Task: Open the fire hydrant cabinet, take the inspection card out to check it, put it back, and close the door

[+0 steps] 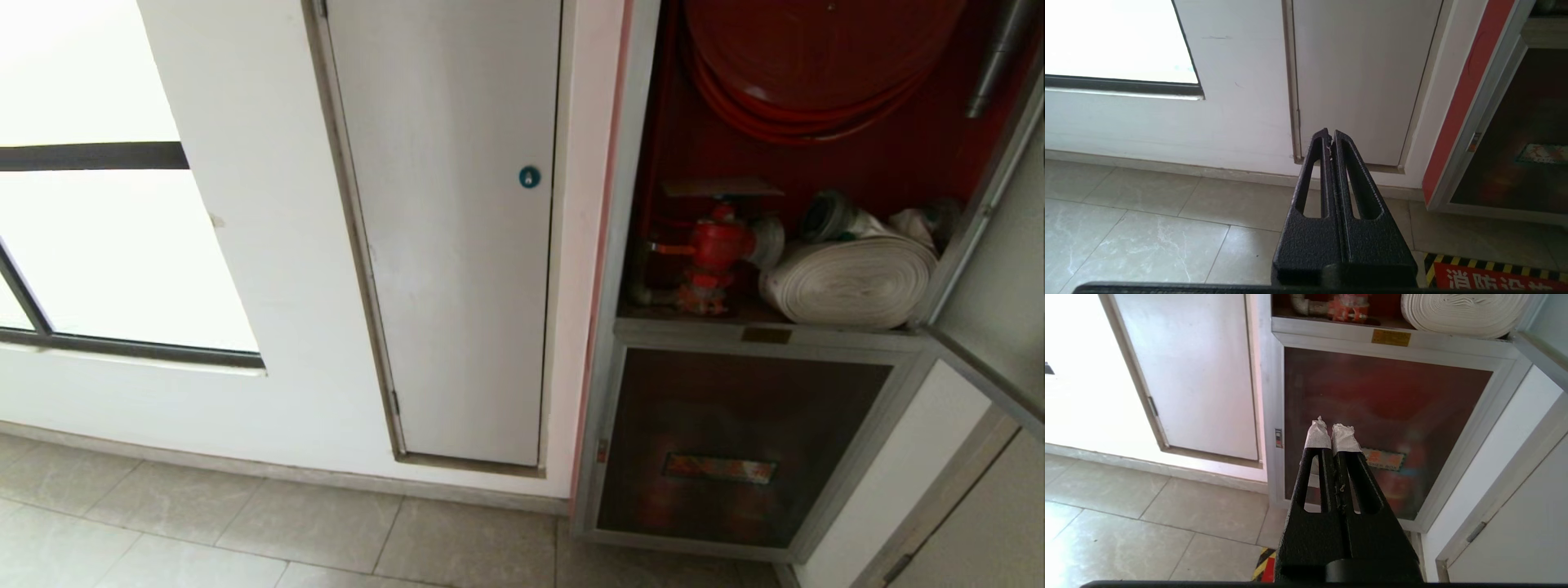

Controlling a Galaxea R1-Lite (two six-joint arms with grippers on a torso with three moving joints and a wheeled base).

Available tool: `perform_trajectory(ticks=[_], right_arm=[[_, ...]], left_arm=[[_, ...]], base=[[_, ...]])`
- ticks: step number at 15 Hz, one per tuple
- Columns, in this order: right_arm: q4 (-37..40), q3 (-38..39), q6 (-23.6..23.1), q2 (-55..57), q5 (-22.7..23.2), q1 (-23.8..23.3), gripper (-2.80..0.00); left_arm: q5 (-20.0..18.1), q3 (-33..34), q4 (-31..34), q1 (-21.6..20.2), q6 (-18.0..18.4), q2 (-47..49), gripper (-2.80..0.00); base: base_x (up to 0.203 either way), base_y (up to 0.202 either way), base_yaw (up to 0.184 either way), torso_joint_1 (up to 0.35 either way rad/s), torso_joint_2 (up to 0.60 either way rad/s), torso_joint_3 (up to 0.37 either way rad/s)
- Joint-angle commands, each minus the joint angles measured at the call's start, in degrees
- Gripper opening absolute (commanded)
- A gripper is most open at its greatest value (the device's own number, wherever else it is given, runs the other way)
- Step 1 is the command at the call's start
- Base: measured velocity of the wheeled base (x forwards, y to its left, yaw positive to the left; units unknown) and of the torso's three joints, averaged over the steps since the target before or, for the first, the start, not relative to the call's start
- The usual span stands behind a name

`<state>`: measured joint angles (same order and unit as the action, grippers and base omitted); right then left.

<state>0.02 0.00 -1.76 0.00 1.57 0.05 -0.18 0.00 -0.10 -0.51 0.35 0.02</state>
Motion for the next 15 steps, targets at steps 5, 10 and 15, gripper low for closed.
perform_trajectory(ticks=[5, 10, 15], right_arm=[[0.43, -0.08, -0.09, 0.09, 0.10, 0.04, -2.80], [1.91, -1.99, 0.03, 1.62, -0.08, -0.05, -2.80], [2.13, -16.24, 0.72, 18.94, -1.86, -0.11, -2.80]], left_arm=[[0.01, 0.09, 0.01, -0.02, 0.00, 0.06, -2.80], [0.01, 0.09, -0.02, -0.02, 0.00, 0.06, -2.80], [0.01, 0.09, 0.01, -0.02, 0.00, 0.00, -2.80]], base=[[0.000, 0.000, 0.000, 0.000, 0.00, 0.000], [0.000, 0.000, 0.000, 0.000, 0.00, 0.000], [0.000, 0.000, 0.000, 0.000, 0.00, 0.000]])
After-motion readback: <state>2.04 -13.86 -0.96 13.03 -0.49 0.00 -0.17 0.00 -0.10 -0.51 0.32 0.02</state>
